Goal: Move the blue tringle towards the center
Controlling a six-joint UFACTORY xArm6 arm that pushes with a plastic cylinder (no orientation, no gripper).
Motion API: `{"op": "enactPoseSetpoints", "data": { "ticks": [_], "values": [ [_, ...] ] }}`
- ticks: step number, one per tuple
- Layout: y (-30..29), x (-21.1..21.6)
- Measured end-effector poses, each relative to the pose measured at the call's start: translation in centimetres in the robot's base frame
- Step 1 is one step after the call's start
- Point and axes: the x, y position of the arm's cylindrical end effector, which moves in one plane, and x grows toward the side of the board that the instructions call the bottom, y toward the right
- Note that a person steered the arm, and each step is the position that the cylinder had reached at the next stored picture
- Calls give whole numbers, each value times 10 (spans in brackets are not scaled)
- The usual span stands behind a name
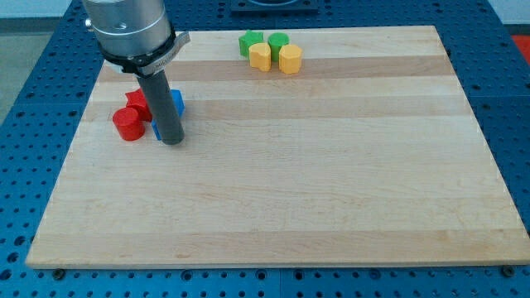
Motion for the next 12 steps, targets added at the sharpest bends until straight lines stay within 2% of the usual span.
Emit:
{"op": "enactPoseSetpoints", "data": {
  "ticks": [2, 3, 4, 6, 7, 10, 12],
  "values": [
    [0, 2],
    [-1, 28],
    [-31, 46],
    [-124, 29],
    [-137, 3],
    [-76, -29],
    [-18, -28]
  ]
}}
